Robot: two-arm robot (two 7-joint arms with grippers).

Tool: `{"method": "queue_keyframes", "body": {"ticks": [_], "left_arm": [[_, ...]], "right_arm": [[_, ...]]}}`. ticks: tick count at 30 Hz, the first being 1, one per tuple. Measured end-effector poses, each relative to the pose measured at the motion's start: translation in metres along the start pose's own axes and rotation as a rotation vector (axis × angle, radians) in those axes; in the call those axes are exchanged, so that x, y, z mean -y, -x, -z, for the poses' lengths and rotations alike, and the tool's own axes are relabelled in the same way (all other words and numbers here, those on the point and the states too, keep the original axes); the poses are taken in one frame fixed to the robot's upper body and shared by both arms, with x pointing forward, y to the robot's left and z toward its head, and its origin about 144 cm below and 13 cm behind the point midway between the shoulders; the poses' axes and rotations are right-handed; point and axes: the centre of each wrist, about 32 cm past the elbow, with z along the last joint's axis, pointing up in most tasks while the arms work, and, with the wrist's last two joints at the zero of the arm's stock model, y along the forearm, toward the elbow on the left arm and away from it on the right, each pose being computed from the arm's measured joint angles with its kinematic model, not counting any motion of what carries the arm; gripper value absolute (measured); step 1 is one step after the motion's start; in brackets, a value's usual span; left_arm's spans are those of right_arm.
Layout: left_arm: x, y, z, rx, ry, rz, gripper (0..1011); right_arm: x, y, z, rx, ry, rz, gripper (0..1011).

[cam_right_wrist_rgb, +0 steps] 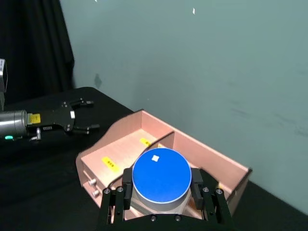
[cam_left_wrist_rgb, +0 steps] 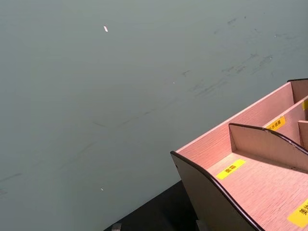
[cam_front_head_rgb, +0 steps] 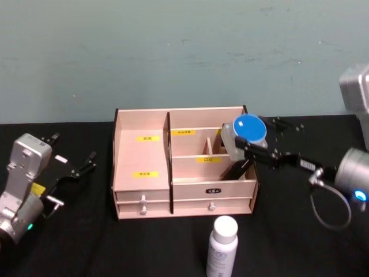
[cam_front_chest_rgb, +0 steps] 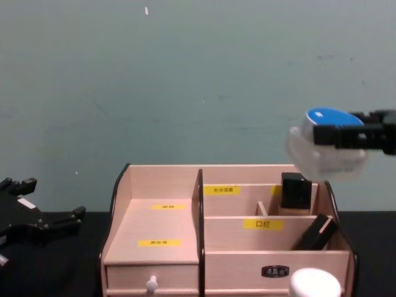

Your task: Pick up the facial cleanser and watermelon frost from the table and place them into the tiered storage box.

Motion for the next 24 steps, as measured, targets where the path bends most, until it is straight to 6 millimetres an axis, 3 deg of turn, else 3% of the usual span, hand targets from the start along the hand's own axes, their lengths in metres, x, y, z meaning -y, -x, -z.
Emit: {"method": "queue_keyframes", "body": {"ticks": [10, 24], "left_arm": [[0.0, 0.0, 0.0, 0.0, 0.0, 0.0, 1001], [0.0, 0.0, 0.0, 0.0, 0.0, 0.0, 1001]], "right_arm": [[-0.037, -0.033, -0.024, 0.037, 0.012, -0.116, 724], [-0.095, -0.06, -0.027, 0.014, 0.037, -0.286, 724]]}}
